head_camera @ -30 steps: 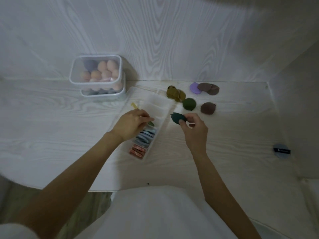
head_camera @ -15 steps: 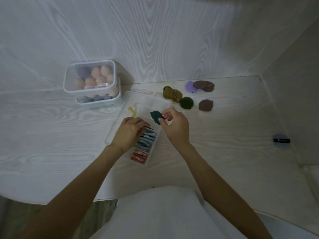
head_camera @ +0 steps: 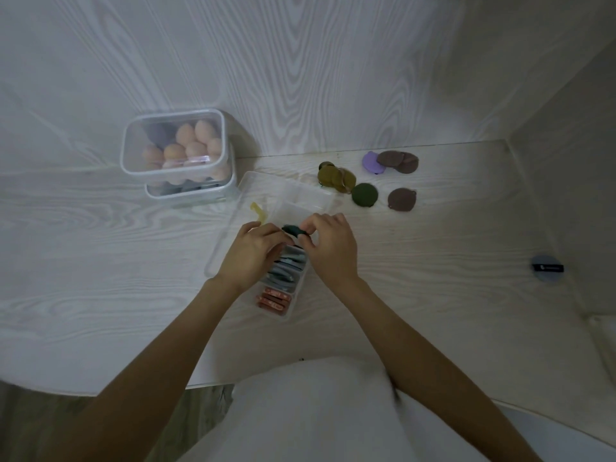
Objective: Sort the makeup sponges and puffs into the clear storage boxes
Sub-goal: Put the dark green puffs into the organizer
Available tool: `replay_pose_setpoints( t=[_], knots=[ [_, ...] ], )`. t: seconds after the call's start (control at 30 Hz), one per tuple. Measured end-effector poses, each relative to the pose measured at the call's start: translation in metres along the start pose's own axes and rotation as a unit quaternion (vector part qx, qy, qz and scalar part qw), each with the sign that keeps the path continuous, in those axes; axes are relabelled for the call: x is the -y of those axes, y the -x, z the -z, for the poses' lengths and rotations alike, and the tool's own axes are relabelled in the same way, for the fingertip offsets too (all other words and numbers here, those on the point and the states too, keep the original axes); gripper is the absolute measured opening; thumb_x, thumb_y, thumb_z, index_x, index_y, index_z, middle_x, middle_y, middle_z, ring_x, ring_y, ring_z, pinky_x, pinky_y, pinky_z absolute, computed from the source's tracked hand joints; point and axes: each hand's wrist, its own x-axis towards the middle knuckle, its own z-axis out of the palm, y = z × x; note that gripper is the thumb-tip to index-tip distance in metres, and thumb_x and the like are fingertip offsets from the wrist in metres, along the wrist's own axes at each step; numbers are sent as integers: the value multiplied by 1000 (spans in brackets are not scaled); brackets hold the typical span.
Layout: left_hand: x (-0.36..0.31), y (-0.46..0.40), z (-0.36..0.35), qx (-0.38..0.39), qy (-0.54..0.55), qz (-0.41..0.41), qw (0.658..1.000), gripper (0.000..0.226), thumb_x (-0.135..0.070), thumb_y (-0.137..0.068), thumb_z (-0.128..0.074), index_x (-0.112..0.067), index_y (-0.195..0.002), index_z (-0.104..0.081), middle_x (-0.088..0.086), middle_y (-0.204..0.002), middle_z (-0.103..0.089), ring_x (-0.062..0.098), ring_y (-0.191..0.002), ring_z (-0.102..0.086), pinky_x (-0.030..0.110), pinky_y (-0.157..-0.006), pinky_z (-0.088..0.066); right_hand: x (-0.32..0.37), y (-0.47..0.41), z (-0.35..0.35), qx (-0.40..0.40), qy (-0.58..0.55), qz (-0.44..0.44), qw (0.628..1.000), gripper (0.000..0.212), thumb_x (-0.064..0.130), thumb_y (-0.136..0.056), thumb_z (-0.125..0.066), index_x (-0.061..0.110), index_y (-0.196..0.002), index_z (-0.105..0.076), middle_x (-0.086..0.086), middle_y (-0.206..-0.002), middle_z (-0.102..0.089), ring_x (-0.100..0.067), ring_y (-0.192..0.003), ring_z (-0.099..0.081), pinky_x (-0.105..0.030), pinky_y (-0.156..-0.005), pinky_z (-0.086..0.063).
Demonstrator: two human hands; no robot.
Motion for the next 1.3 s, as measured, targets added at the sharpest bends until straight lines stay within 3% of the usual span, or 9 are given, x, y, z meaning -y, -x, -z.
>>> replay_pose_setpoints(
  t=[0.13,0.33,0.5,0.67,0.77,0.9,1.0,1.1,1.3],
  knots=[
    [0,0,-1,-2,8,0,1000,19,-8,-79,-61,-15,-96,-67,1,-94,-67,18,-83,-61,29,-86,-35,-3,-6,-8,23,66,-2,998,10,19,-66,-79,16,-70,-70,-4,-85,-58,-25,-81,-48,-33,-69,-42],
    [-4,-6,-3,29,1,14,999,24,-4,-75,-72,-12,-97,-66,4,-91,-69,27,-79,-64,36,-79,-45,-18,-11,3,63,-28,-43,997,11,26,-75,-75,17,-79,-76,-2,-98,-55,-13,-88,-37,-21,-74,-28],
    [-3,-7,-6,26,-18,14,999,22,-6,-80,-65,-13,-100,-67,4,-89,-69,27,-77,-64,36,-79,-45,-69,-42,38,-52,-35,-121,991,12,18,-86,-61,8,-91,-67,-10,-94,-64,-24,-87,-57,-34,-74,-46],
    [-9,-10,-6,33,-14,20,999,33,-23,-85,-41,-16,-98,-70,3,-90,-69,25,-74,-64,36,-79,-46,-103,-87,34,75,136,-151,976,42,20,-91,-56,11,-131,-46,-15,-127,-54,-34,-115,-47,-40,-91,-40],
    [-13,-11,-8,31,-16,13,999,28,-21,-85,-46,-16,-97,-71,2,-89,-69,23,-73,-64,34,-79,-46,-108,-96,27,113,151,-163,968,50,20,-89,-59,13,-135,-40,-16,-133,-47,-35,-118,-45,-42,-95,-40],
    [-18,-13,-9,31,-8,22,999,26,-22,-85,-48,-16,-96,-71,3,-90,-69,24,-74,-64,35,-80,-46,-94,-78,42,36,80,-180,980,22,13,-85,-63,8,-107,-61,-12,-110,-60,-27,-97,-58,-35,-82,-46],
    [-20,-12,-4,48,1,21,999,34,-27,-87,-41,-16,-98,-71,4,-91,-69,24,-75,-64,36,-82,-46,-59,-43,62,-39,-50,-146,987,10,9,-84,-64,7,-94,-64,-6,-88,-64,-18,-77,-60,-27,-69,-49],
    [-20,-13,2,67,5,7,998,36,-29,-88,-40,-15,-98,-72,4,-91,-69,24,-74,-64,34,-81,-46,-20,-11,64,-25,-160,-122,979,10,5,-82,-65,11,-89,-62,3,-81,-62,-5,-70,-58,-12,-64,-48],
    [-19,-14,4,66,-2,-1,998,32,-28,-86,-45,-17,-91,-74,2,-85,-70,21,-66,-63,28,-74,-46,-13,8,25,49,-7,-18,999,6,15,-80,-67,17,-84,-62,3,-78,-62,-12,-69,-54,-25,-56,-42]
  ],
)
